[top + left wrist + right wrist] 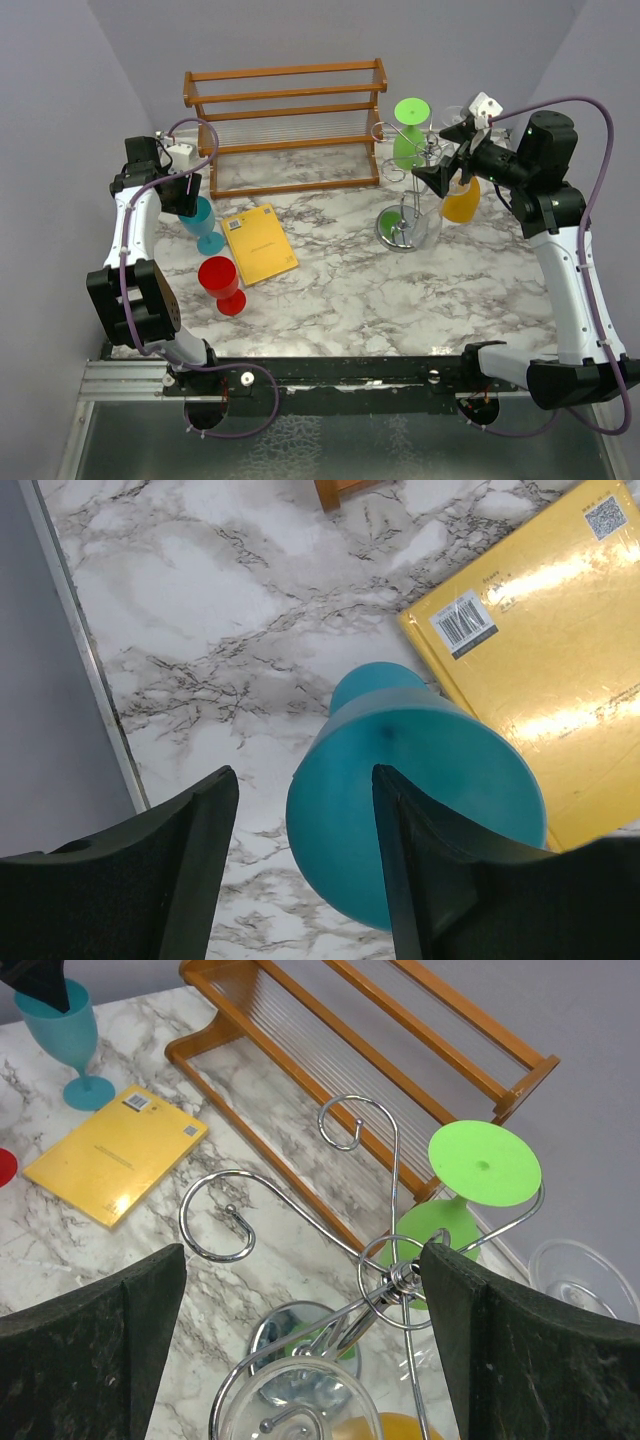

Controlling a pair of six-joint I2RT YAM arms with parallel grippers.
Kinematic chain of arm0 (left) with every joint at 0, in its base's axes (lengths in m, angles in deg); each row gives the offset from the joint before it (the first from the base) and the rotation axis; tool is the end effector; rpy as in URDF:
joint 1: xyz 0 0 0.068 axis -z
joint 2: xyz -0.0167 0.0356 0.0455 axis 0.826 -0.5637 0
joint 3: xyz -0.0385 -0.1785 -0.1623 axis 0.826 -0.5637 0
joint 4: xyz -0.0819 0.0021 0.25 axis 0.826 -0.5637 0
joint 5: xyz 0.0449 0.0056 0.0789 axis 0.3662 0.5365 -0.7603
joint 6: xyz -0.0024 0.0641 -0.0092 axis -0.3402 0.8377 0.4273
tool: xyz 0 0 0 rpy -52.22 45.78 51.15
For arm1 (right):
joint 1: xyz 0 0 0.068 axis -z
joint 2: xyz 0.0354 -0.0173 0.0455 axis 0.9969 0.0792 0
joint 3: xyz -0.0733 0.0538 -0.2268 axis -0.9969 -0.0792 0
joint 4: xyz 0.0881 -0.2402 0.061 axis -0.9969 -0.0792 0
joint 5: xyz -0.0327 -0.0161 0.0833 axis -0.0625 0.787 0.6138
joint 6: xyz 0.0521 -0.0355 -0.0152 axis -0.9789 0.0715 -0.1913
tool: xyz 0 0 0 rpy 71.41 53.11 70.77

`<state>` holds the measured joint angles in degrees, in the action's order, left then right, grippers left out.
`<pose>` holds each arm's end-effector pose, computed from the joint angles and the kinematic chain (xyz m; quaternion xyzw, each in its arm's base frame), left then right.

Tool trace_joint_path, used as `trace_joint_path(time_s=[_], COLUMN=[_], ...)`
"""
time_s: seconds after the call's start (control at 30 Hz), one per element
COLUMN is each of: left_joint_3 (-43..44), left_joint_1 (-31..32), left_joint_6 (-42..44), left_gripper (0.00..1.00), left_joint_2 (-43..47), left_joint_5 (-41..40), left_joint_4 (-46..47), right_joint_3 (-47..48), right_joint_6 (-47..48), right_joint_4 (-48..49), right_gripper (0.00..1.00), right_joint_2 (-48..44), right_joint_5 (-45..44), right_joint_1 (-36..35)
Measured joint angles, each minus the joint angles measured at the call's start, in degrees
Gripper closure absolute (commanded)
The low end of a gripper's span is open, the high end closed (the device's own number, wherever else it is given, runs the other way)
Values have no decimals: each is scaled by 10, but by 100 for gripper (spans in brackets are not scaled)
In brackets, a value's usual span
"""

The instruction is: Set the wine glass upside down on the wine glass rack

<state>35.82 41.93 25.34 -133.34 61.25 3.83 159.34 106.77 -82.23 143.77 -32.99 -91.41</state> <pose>0.3384 0.0717 0.2605 0.0897 0.9396 -0.0052 0.3302 0.2575 0.0616 0.4286 -0.3841 0.6665 0.2177 0.6007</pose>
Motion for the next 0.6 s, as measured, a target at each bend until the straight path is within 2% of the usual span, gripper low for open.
trace_joint_path(time_s=[0.1,0.3,0.43,0.6], left_joint_3=[0,8,8,8], left_joint_1=[0,0,0,0], left_joint_6=[-1,-1,-1,0], left_gripper=[28,19,21,37], left_joint_2=[2,9,16,16], left_joint_5=[1,1,1,1], left_joint_4=[0,1,2,2], right_joint_3=[0,0,0,0], right_joint_6=[2,6,8,8], right_joint_4=[0,0,0,0], right_gripper=[0,0,0,0], right_joint_2=[0,0,0,-1], right_joint_5=[0,0,1,2], right_joint_1=[0,0,0,0])
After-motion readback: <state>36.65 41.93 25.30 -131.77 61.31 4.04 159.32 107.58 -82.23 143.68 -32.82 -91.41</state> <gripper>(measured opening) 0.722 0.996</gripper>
